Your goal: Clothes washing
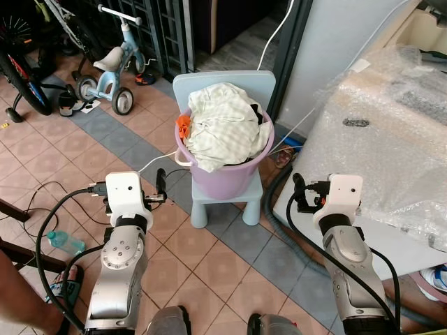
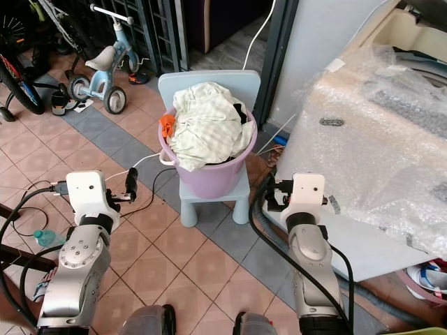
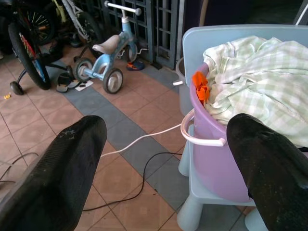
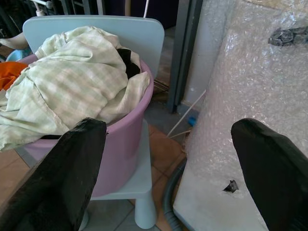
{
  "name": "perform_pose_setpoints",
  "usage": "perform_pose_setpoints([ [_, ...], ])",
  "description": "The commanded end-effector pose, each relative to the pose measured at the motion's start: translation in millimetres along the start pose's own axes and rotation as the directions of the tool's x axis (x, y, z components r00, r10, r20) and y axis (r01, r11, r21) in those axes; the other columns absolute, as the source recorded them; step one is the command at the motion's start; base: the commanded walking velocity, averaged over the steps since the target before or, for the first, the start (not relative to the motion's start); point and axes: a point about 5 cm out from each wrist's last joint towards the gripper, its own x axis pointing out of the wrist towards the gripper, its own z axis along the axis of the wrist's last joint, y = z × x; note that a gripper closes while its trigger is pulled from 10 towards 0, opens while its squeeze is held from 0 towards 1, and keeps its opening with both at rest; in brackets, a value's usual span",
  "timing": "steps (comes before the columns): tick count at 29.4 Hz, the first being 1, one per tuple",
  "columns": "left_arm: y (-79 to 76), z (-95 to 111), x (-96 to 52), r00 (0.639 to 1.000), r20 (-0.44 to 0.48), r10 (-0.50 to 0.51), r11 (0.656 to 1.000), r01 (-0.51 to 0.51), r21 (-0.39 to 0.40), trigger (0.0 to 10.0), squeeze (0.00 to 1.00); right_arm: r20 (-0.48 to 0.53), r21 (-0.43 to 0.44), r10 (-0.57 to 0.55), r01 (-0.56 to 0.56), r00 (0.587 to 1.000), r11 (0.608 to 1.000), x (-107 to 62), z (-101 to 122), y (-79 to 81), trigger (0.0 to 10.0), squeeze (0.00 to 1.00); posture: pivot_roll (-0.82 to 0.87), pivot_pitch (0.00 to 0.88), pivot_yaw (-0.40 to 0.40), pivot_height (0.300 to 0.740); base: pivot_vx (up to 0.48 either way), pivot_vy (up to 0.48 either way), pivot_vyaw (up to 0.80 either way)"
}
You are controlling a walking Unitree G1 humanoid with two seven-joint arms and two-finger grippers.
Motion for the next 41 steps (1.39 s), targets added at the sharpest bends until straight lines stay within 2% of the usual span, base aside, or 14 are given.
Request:
perform_pose_setpoints([
  [1, -0.3, -0.5, -2.1, 1.000, 0.000, -0.005, 1.000, 0.005, -0.012, 10.0, 0.00, 0.000, -0.010, 0.000, 0.000, 1.000, 1.000, 0.2, 0.0, -1.3, 10.0, 0.00, 0.07, 0.129, -0.016, 0.740, 0.394, 0.274, 0.00],
  [19, -2.0, -2.4, -3.5, 1.000, -0.010, -0.007, 1.000, 0.007, -0.020, 10.0, 0.00, -0.010, -0.025, 0.014, -0.014, 1.000, 1.000, -0.5, -2.5, -0.6, 10.0, 0.00, 0.08, 0.129, -0.023, 0.740, 0.387, 0.280, 0.00],
  [25, -2.7, -4.1, -3.3, 1.000, -0.024, -0.011, 1.000, 0.011, -0.010, 10.0, 0.00, -0.017, -0.026, 0.008, -0.009, 1.000, 1.000, -1.1, -4.0, -1.6, 10.0, 0.00, 0.08, 0.134, -0.030, 0.740, 0.000, 0.081, 0.00],
  [30, -7.8, -10.6, -2.3, 0.992, -0.094, -0.084, 0.996, 0.081, -0.038, 10.0, 0.00, -0.037, -0.028, 0.010, -0.011, 0.999, 1.000, -2.5, -5.6, -2.3, 10.0, 0.00, 0.07, 0.157, -0.028, 0.740, 0.000, 0.000, 0.00],
  [31, -11.3, -14.9, -2.0, 0.981, -0.134, -0.137, 0.990, 0.133, -0.037, 10.0, 0.00, -0.059, -0.008, 0.028, -0.029, 0.998, 1.000, -5.5, -7.5, -3.7, 10.0, 0.00, 0.08, 0.152, -0.028, 0.740, 0.000, 0.000, 0.00],
  [33, -12.5, -15.6, -1.7, 0.978, -0.140, -0.156, 0.988, 0.152, -0.040, 10.0, 0.00, -0.075, -0.005, 0.036, -0.036, 0.997, 0.999, -7.6, -9.2, -4.7, 10.0, 0.00, 0.07, 0.153, -0.027, 0.740, 0.000, 0.000, 0.00],
  [34, -13.6, -14.9, 0.9, 0.971, -0.145, -0.189, 0.982, 0.185, -0.041, 10.0, 0.00, -0.115, 0.012, 0.066, -0.065, 0.991, 0.998, -16.4, -14.6, -6.8, 10.0, 0.00, 0.07, 0.159, -0.023, 0.740, 0.000, 0.000, 0.00],
  [36, -14.1, -15.2, 2.1, 0.969, -0.150, -0.194, 0.981, 0.192, -0.030, 10.0, 0.00, -0.128, 0.014, 0.075, -0.074, 0.989, 0.997, -18.9, -16.3, -7.3, 10.0, 0.00, 0.07, 0.159, -0.023, 0.740, 0.000, 0.000, 0.00],
  [37, -17.1, -17.1, 4.5, 0.960, -0.166, -0.226, 0.974, 0.224, -0.034, 10.0, 0.00, -0.142, 0.000, 0.083, -0.084, 0.986, 0.997, -26.8, -19.2, -10.2, 10.0, 0.00, 0.05, 0.164, -0.021, 0.740, 0.000, 0.000, 0.00],
  [41, -28.2, -23.7, 12.3, 0.925, -0.219, -0.311, 0.949, 0.316, -0.014, 10.0, 0.00, -0.160, -0.022, 0.057, -0.062, 0.985, 0.998, -42.2, -22.1, -20.3, 10.0, 0.00, 0.02, 0.175, -0.012, 0.740, 0.000, 0.000, 0.00],
])
